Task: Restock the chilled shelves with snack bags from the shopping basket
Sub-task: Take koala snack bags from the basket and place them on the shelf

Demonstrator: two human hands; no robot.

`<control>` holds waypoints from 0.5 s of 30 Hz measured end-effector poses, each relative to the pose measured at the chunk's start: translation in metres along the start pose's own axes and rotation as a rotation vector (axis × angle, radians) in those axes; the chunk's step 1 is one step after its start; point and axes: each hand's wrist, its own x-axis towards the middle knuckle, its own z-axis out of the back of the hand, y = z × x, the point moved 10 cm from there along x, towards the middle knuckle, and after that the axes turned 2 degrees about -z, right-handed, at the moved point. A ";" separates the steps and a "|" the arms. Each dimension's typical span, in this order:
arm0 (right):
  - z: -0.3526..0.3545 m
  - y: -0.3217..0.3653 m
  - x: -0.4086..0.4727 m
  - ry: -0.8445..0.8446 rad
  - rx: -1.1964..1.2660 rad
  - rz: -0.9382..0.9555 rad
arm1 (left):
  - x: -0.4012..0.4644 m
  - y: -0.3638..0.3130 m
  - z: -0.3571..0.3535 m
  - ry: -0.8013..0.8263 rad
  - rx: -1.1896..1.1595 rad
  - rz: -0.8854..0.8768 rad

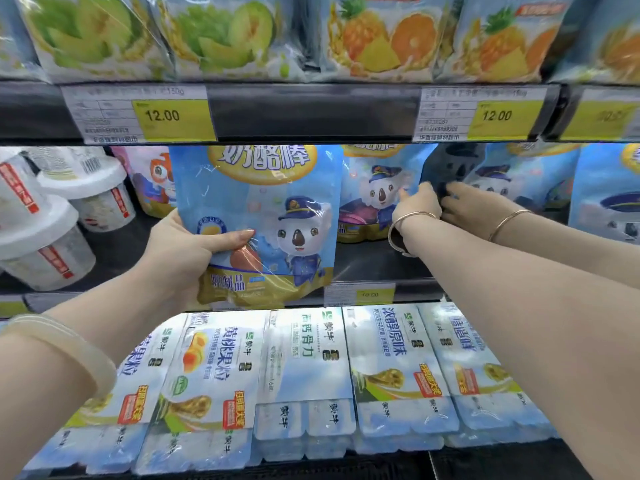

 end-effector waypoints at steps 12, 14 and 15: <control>-0.007 -0.008 -0.097 0.018 0.433 0.192 | 0.018 0.012 -0.067 0.122 -0.042 -0.063; -0.002 -0.006 -0.096 -0.007 0.447 0.177 | 0.020 0.010 -0.085 0.174 -0.009 -0.068; 0.004 -0.007 -0.092 -0.038 0.451 0.166 | 0.021 0.011 -0.095 0.215 0.053 -0.070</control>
